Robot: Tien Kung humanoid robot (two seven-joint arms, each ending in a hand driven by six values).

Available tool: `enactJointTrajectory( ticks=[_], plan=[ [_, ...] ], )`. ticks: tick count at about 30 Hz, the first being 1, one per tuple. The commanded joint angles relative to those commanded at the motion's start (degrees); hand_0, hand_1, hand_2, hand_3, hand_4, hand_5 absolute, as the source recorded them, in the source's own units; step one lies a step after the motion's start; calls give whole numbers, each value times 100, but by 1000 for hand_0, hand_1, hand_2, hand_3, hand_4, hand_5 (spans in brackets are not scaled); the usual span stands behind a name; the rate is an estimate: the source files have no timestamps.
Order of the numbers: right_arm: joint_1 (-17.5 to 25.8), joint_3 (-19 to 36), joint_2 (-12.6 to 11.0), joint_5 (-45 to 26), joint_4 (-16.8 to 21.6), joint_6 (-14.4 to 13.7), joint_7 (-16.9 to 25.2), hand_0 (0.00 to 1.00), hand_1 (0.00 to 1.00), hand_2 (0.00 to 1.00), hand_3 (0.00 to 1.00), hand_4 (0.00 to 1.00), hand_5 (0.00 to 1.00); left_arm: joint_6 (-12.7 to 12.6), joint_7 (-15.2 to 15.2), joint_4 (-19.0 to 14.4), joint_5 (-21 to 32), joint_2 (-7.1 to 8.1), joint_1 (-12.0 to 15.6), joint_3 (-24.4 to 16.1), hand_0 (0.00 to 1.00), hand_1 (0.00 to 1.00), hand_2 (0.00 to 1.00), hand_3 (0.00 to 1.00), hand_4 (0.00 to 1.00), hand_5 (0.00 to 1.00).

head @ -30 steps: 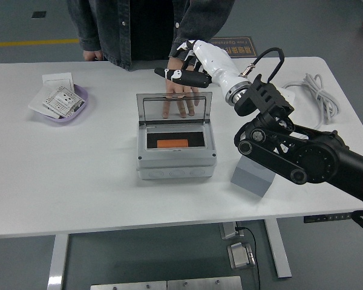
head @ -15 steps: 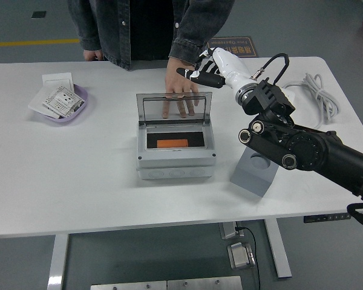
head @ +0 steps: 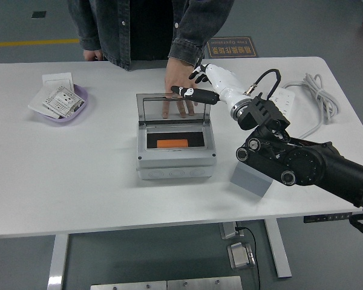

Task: Pick up the cylinder from the cube,place it in the box,flap close box

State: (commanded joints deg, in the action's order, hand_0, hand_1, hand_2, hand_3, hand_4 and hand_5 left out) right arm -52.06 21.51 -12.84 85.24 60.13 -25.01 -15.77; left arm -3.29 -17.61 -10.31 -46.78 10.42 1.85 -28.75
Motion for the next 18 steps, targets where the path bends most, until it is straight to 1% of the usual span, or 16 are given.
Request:
enactJointTrajectory(
  ticks=[4, 7, 9, 18],
  plan=[
    [128, -16, -102, 138, 246, -33, -9, 733, 676, 642, 667, 977, 833, -18, 56, -1, 280, -4, 1, 274, 584, 613, 546, 571, 469, 275],
    [225, -36, -180, 226, 387, -56, -17, 733, 676, 642, 667, 977, 833, -25, 81, -3, 392, -7, 4, 381, 584, 613, 546, 571, 469, 275],
    [287, -39, -235, 288, 468, -67, -25, 720, 670, 640, 666, 979, 847, -28, 88, -3, 420, -7, 6, 409, 584, 613, 545, 571, 469, 274],
    [513, 6, -494, 528, 855, -114, -65, 710, 658, 638, 663, 972, 842, -42, 108, -1, 457, 1, 14, 465, 583, 614, 546, 571, 468, 272]
  ],
)
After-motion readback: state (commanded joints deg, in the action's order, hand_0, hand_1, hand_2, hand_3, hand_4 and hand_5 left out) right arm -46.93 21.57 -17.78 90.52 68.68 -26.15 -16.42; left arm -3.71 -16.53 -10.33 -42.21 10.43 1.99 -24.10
